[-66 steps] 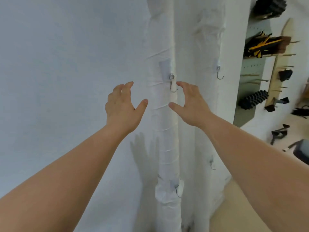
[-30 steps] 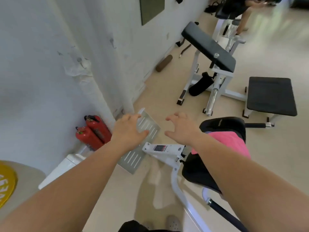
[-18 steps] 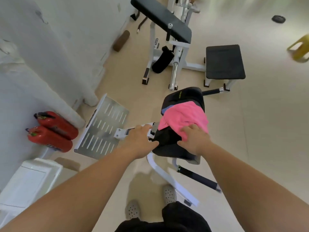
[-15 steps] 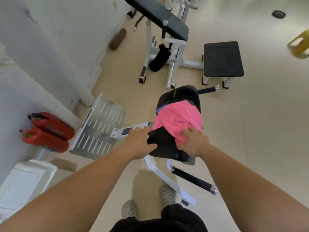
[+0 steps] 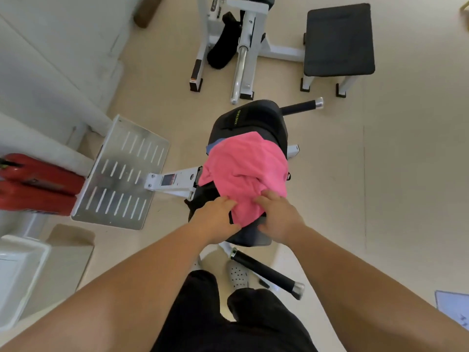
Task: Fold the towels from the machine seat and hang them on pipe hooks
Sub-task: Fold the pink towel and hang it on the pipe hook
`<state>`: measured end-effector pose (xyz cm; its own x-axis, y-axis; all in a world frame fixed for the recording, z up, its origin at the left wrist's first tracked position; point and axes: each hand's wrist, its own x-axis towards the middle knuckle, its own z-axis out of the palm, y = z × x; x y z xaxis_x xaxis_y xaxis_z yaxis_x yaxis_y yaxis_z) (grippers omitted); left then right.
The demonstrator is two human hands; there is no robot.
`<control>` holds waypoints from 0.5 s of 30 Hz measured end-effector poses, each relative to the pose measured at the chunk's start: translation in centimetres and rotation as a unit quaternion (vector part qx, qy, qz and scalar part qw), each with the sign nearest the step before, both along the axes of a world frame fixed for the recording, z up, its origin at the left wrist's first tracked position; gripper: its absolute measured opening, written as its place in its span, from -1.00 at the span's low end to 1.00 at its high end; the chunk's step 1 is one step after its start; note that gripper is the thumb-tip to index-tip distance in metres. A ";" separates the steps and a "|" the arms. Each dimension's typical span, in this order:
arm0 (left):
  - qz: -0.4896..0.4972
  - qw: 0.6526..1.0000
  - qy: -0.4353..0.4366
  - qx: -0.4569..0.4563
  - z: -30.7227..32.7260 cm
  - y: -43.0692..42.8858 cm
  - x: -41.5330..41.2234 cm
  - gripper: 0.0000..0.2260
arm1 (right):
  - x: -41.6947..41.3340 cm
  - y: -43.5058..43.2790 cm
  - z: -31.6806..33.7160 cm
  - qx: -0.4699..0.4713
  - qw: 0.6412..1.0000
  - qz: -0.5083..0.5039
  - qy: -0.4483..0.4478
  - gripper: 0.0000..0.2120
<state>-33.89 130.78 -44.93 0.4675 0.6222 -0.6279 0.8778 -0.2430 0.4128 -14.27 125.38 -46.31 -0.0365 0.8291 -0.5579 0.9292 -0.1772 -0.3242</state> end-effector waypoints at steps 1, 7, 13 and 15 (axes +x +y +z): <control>0.000 1.000 -0.002 0.000 -0.5 -0.1 0.0 -0.35 | 0.0 0.0 -0.5 0.030 1.000 -0.004 -0.008 -0.41; -0.008 1.000 -0.002 0.016 -1.8 -0.6 -0.5 -0.26 | -0.1 1.0 -2.0 0.178 0.984 -0.002 -0.025 -0.75; 0.051 0.996 -0.046 0.048 -0.4 -0.8 0.1 -0.32 | -0.4 2.0 -0.4 0.200 0.976 -0.036 0.080 -0.81; 0.093 0.989 -0.084 0.076 0.4 -0.9 0.4 -0.50 | -0.8 2.2 1.2 0.182 0.977 -0.044 0.098 -0.83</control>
